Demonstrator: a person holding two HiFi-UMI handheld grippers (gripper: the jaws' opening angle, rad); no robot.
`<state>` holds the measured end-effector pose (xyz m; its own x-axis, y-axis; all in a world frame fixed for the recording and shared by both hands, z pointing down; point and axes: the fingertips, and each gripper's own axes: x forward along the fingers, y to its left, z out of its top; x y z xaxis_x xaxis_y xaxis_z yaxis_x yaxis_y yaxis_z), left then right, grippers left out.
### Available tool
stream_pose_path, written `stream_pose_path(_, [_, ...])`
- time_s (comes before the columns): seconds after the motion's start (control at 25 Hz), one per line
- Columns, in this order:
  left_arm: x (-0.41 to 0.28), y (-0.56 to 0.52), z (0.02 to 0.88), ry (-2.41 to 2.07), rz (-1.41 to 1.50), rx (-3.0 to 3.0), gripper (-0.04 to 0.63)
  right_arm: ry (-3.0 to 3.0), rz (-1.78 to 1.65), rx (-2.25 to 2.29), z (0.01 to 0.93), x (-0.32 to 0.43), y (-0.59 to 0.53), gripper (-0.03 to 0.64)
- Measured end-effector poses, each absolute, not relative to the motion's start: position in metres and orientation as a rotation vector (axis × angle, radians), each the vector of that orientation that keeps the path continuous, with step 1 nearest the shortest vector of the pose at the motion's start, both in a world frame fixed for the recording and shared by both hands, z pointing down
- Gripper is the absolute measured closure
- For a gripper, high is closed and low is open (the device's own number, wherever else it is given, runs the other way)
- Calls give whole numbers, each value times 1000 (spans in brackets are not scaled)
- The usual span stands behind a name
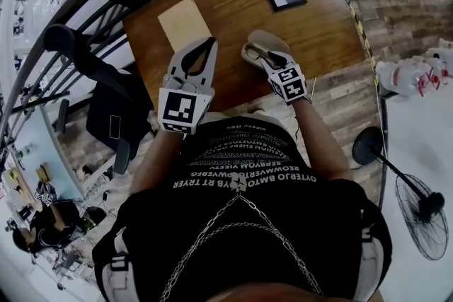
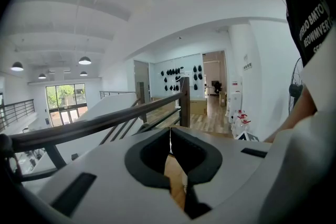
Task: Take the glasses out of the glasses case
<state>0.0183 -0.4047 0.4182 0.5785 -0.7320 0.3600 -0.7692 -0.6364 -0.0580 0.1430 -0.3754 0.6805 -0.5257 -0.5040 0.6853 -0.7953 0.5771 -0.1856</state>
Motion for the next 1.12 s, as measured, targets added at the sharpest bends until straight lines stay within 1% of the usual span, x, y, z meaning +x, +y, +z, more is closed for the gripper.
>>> stream_pose_path(0.56, [33, -407, 419, -1234, 525, 2716, 566, -2081, 721, 1001, 748, 152, -385, 517])
stream_pose_path(0.96, [35, -403, 424, -1210, 552, 2707, 566, -2012, 676, 915, 781, 151, -391, 520])
stream_pose_path(1.12, [32, -401, 427, -1212, 557, 2702, 566, -1993, 673, 896, 783, 148, -392, 534])
